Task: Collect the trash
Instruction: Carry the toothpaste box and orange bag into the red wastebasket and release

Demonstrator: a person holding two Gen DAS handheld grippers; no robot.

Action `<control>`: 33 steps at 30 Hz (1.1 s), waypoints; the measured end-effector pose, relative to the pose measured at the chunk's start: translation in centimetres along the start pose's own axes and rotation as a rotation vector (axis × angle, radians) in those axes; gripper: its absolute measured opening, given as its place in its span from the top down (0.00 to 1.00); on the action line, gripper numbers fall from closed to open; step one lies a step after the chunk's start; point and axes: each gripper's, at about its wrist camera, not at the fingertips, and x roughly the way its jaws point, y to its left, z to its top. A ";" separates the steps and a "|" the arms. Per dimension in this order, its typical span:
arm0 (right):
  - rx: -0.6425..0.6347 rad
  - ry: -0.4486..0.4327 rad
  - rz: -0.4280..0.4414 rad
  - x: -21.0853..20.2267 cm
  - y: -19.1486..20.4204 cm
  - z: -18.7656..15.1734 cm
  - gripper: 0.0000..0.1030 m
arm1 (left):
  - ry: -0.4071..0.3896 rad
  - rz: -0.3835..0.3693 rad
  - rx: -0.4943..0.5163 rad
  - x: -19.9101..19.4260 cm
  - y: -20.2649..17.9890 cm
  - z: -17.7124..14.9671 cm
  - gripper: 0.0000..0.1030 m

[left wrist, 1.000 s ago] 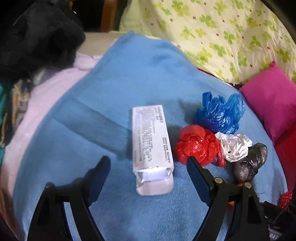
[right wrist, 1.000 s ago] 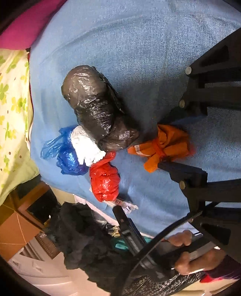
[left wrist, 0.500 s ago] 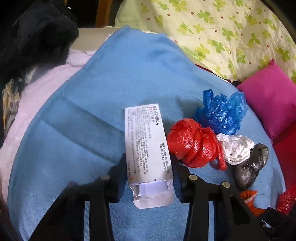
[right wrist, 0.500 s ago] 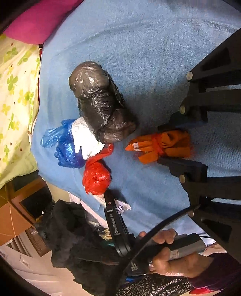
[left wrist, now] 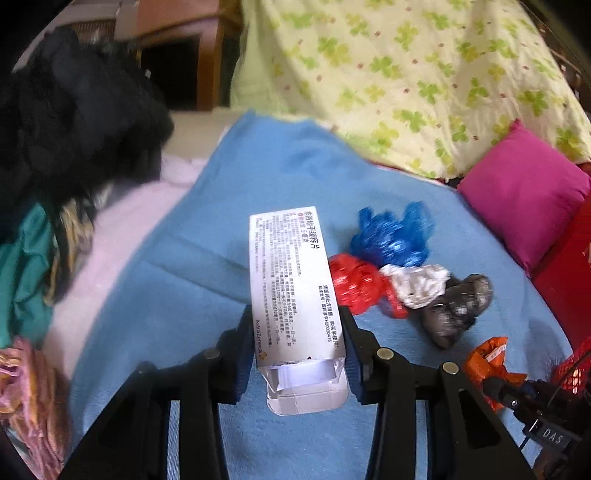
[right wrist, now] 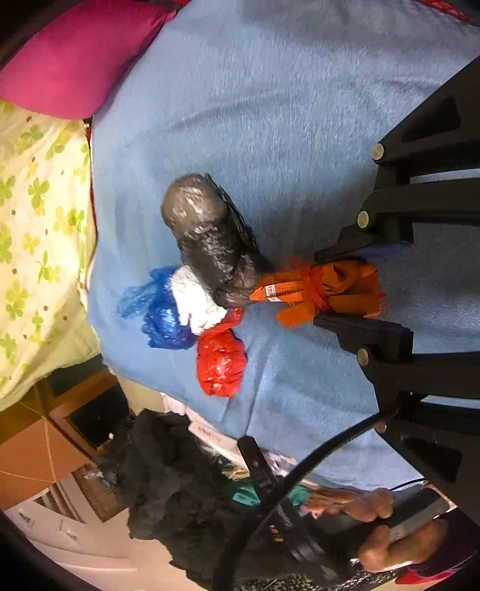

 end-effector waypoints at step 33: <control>0.210 -0.630 -0.188 -28.4 -10.0 -8.3 0.72 | -0.210 -0.446 0.465 -21.1 -23.8 -7.9 0.57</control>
